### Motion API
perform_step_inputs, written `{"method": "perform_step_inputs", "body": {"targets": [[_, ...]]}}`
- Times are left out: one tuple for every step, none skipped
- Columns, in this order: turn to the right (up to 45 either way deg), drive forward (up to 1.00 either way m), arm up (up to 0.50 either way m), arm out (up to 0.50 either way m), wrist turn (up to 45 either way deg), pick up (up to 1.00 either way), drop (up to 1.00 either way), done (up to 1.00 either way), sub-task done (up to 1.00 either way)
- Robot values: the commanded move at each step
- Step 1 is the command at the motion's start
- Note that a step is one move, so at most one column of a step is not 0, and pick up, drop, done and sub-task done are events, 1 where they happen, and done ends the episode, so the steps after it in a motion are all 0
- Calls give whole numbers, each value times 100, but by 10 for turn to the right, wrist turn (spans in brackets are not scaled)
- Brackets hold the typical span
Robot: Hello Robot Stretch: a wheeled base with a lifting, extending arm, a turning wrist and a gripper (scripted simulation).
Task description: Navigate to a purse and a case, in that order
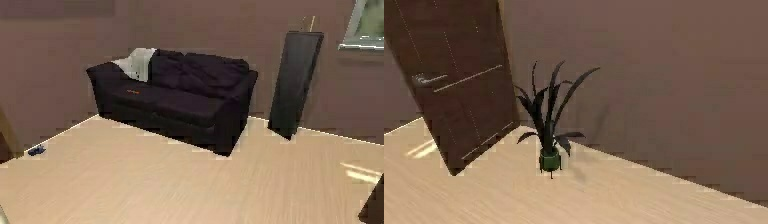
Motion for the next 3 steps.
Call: {"method": "perform_step_inputs", "body": {"targets": [[300,0,0,0,0,0,0,0,0],[0,100,0,0,0,0,0,0,0],[30,0,0,0,0,0,0,0,0]]}}
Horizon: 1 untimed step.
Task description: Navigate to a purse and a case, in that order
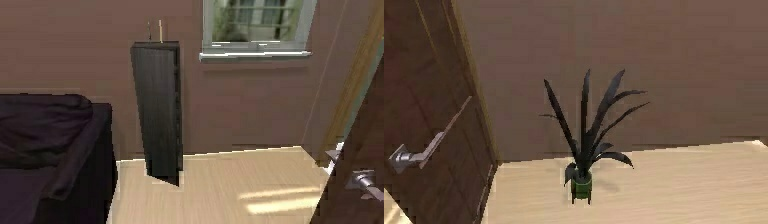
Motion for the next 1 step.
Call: {"method": "perform_step_inputs", "body": {"targets": [[0,65,0,0,0,0,0,0,0]]}}
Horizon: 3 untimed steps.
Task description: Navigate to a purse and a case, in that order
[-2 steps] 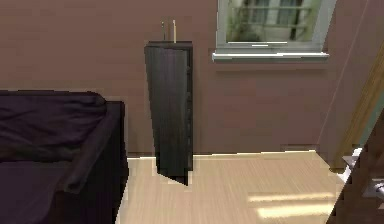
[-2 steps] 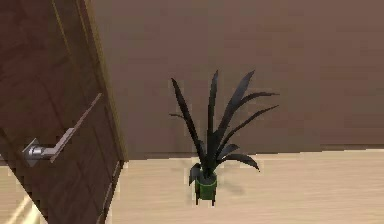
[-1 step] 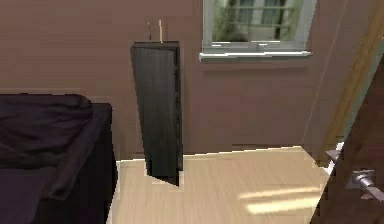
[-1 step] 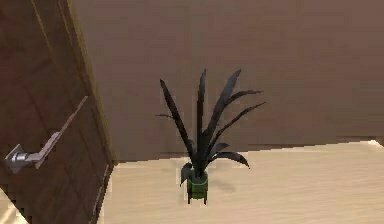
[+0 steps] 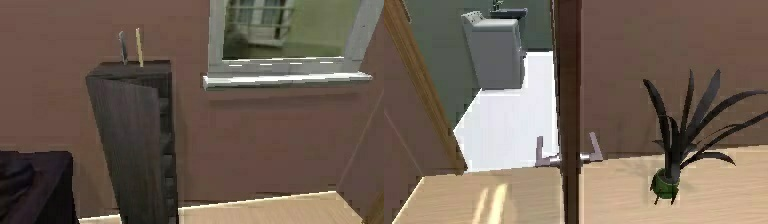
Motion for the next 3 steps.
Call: {"method": "perform_step_inputs", "body": {"targets": [[240,0,0,0,0,0,0,0,0],[0,55,0,0,0,0,0,0,0],[450,0,0,0,0,0,0,0,0]]}}
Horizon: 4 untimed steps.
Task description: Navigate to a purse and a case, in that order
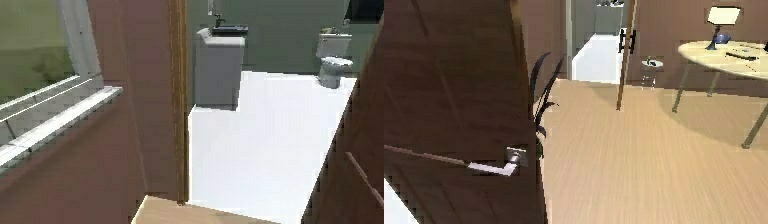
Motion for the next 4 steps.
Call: {"method": "perform_step_inputs", "body": {"targets": [[120,0,0,0,0,0,0,0,0],[0,100,0,0,0,0,0,0,0],[90,0,0,0,0,0,0,0,0],[0,20,0,0,0,0,0,0,0]]}}
